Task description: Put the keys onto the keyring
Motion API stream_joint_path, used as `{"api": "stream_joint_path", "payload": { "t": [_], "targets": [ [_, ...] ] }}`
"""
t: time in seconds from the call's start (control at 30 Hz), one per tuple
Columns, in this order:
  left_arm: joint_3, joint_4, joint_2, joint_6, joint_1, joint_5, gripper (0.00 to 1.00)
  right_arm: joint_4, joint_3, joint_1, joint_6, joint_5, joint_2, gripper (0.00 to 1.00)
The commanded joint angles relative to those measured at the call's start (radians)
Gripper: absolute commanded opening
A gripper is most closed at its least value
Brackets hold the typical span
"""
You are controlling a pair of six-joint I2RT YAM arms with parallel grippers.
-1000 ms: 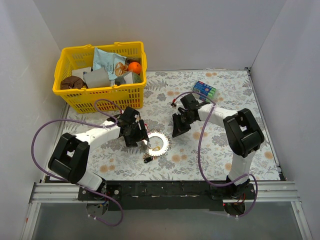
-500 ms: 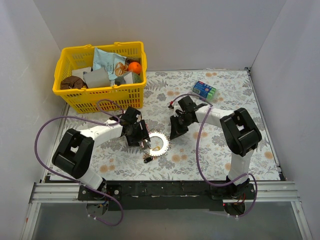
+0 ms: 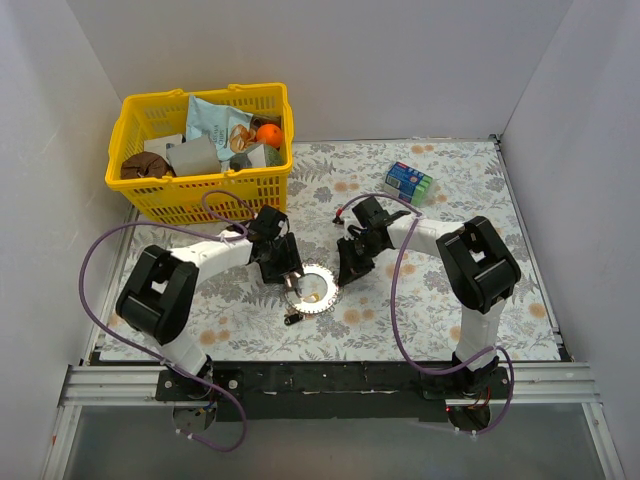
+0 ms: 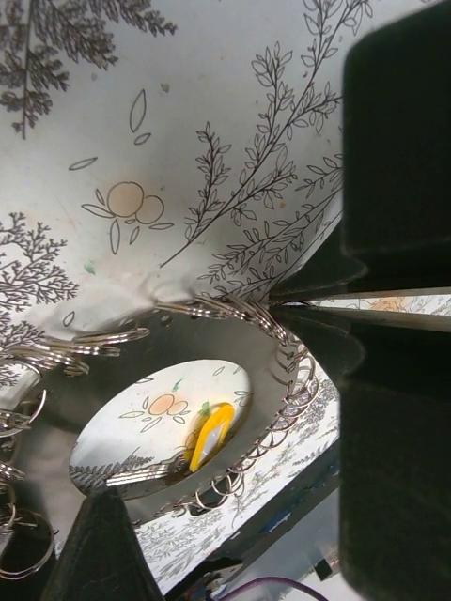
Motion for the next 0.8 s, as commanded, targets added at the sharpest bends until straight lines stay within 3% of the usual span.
{"api": "stream_joint_path", "payload": {
  "t": [0.0,0.77],
  "targets": [
    [0.033,0.002,0.037,0.035,0.001,-0.041,0.56,-0.055,-0.014,0.013,-0.023,-0.003,-0.027,0.14],
    [0.213,-0.024,0.184,0.121,0.001,-0.072,0.56,-0.121,-0.011,0.054,-0.044,-0.047,-0.05,0.14]
  ]
}}
